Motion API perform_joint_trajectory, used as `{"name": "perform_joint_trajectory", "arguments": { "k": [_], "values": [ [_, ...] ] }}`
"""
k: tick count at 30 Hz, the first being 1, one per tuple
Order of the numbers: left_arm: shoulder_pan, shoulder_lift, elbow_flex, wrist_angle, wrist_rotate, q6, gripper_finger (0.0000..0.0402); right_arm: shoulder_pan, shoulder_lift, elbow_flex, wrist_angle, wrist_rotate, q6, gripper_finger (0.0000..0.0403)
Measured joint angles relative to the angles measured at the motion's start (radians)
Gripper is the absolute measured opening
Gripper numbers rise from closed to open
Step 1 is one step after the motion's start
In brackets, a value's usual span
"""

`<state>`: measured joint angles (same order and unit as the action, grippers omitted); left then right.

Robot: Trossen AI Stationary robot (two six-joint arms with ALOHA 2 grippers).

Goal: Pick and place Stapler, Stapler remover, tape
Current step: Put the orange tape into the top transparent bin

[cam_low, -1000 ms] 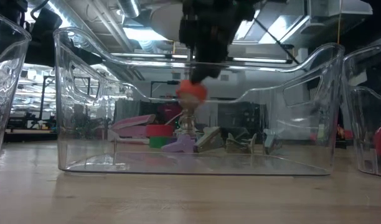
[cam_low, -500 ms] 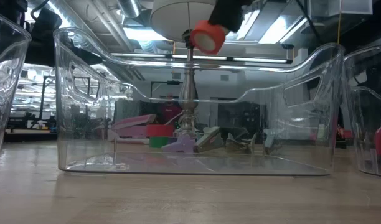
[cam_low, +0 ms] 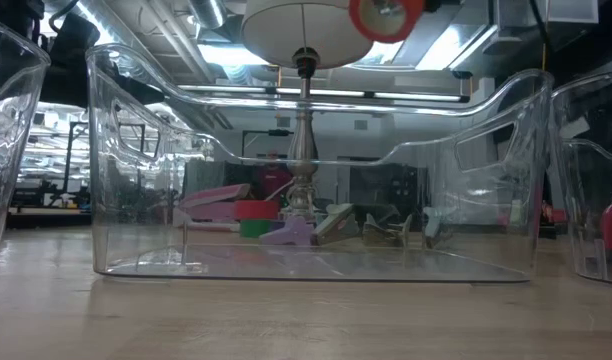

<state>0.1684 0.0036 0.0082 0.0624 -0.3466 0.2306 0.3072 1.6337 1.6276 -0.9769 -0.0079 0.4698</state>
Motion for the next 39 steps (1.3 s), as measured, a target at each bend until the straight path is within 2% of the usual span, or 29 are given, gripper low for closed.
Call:
{"name": "perform_joint_trajectory", "arguments": {
  "k": [9, 18, 23, 29, 33, 39],
  "values": [
    [0.000, 0.000, 0.000, 0.000, 0.000, 0.000, 0.0239, 0.083, 0.018, -0.010, 0.044, 0.076, 0.114, 0.0018],
    [0.000, 0.000, 0.000, 0.000, 0.000, 0.000, 0.0239, 0.075, 0.088, -0.147, 0.184, 0.086, 0.022, 0.0018],
    [0.000, 0.001, 0.000, 0.000, 0.000, 0.000, 0.0239, 0.047, 0.125, -0.211, 0.213, 0.032, -0.038, 0.0019],
    [0.000, 0.000, 0.000, 0.000, 0.000, 0.000, 0.0239, 0.035, 0.163, -0.278, 0.346, -0.067, -0.145, 0.0019],
    [0.000, 0.000, 0.000, 0.001, 0.000, 0.000, 0.0239, 0.018, 0.174, -0.315, 0.379, -0.074, -0.206, 0.0019],
    [0.000, 0.001, 0.000, 0.000, 0.000, 0.000, 0.0239, -0.011, 0.174, -0.373, 0.373, -0.075, -0.214, 0.0019]
  ]
}}
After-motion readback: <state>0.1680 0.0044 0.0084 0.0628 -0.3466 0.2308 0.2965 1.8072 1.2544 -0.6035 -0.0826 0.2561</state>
